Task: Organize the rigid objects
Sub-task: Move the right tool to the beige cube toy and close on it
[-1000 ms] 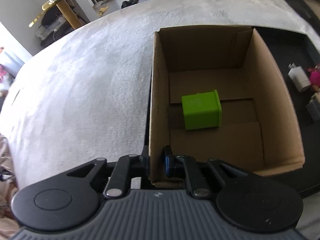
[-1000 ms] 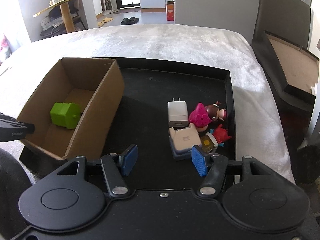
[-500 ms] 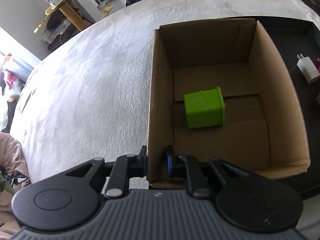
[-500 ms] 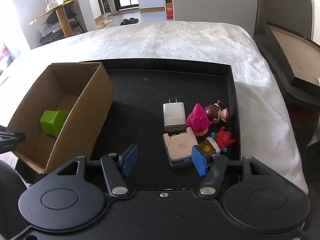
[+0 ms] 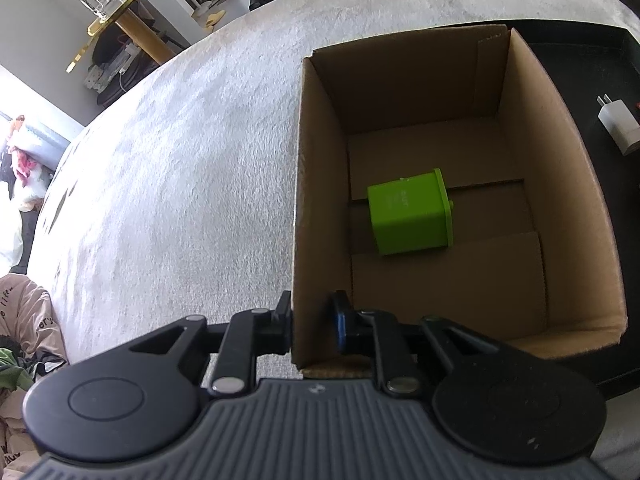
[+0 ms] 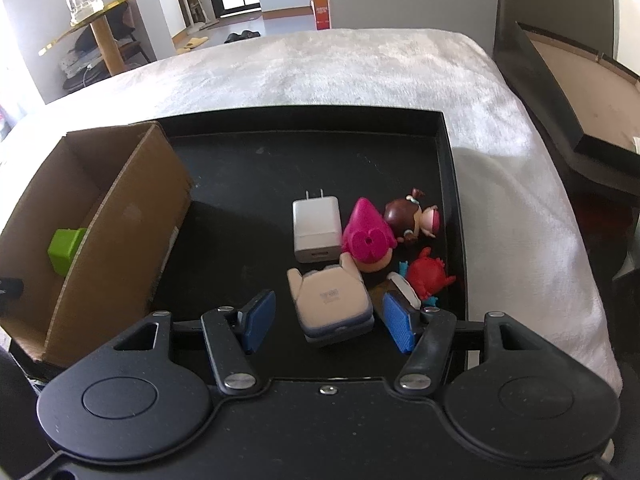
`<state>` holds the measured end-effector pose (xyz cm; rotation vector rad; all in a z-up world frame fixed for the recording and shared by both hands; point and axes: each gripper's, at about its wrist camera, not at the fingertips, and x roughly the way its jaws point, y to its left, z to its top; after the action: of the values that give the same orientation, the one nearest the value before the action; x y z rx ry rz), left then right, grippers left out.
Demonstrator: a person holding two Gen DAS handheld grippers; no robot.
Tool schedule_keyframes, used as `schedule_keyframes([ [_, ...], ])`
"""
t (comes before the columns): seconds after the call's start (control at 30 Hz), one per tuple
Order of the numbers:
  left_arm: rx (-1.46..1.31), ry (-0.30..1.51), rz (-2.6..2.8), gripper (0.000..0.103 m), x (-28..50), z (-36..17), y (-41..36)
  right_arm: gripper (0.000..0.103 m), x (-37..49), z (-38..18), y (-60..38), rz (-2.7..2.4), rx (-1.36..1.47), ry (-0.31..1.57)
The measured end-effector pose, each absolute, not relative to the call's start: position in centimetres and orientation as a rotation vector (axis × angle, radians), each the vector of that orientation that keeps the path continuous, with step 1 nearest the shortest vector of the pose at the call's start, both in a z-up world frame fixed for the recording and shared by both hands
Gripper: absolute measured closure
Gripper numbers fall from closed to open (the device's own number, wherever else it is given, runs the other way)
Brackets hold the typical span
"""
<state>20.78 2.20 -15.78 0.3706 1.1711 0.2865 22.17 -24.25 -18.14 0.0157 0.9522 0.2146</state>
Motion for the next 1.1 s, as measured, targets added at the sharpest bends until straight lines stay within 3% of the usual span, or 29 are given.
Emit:
schedule_keyframes([
  [0.33, 0.370, 1.170, 0.285, 0.085, 20.9, -15.7, 2.2, 0.044, 22.4, -18.7, -23.3, 0.198, -0.064, 0.934],
  [0.4, 0.369, 1.171, 0.283, 0.085, 20.9, -15.7, 2.3, 0.056, 22.5, -18.6, -23.0, 0.210, -0.079, 0.930],
  [0.63, 0.370, 1.165, 0.277, 0.085, 20.7, -15.7, 2.5, 0.063, 21.9, -18.0, -22.6, 0.213, -0.078, 0.920],
  [0.73, 0.368, 1.159, 0.278, 0.085, 20.6, -15.8, 2.4, 0.101, 21.5, -17.1, -22.4, 0.195, -0.102, 0.890],
  [0.83, 0.367, 1.149, 0.278, 0.085, 20.4, -15.8, 2.4, 0.103, 21.8, -16.8, -22.3, 0.207, -0.094, 0.913],
  [0.93, 0.360, 1.143, 0.271, 0.085, 20.2, -15.8, 2.6, 0.095, 22.1, -17.2, -22.2, 0.200, -0.091, 0.941],
  [0.97, 0.359, 1.141, 0.269, 0.085, 20.2, -15.8, 2.6, 0.076, 22.2, -17.3, -22.2, 0.192, -0.086, 0.941],
  [1.0, 0.359, 1.138, 0.267, 0.085, 20.1, -15.7, 2.7, 0.064, 22.2, -17.3, -22.2, 0.184, -0.090, 0.939],
  [1.03, 0.360, 1.138, 0.266, 0.085, 20.1, -15.7, 2.7, 0.041, 22.2, -17.4, -22.1, 0.175, -0.097, 0.930],
  [1.1, 0.360, 1.139, 0.267, 0.085, 20.0, -15.8, 2.7, 0.035, 22.3, -17.5, -21.9, 0.178, -0.115, 0.916],
])
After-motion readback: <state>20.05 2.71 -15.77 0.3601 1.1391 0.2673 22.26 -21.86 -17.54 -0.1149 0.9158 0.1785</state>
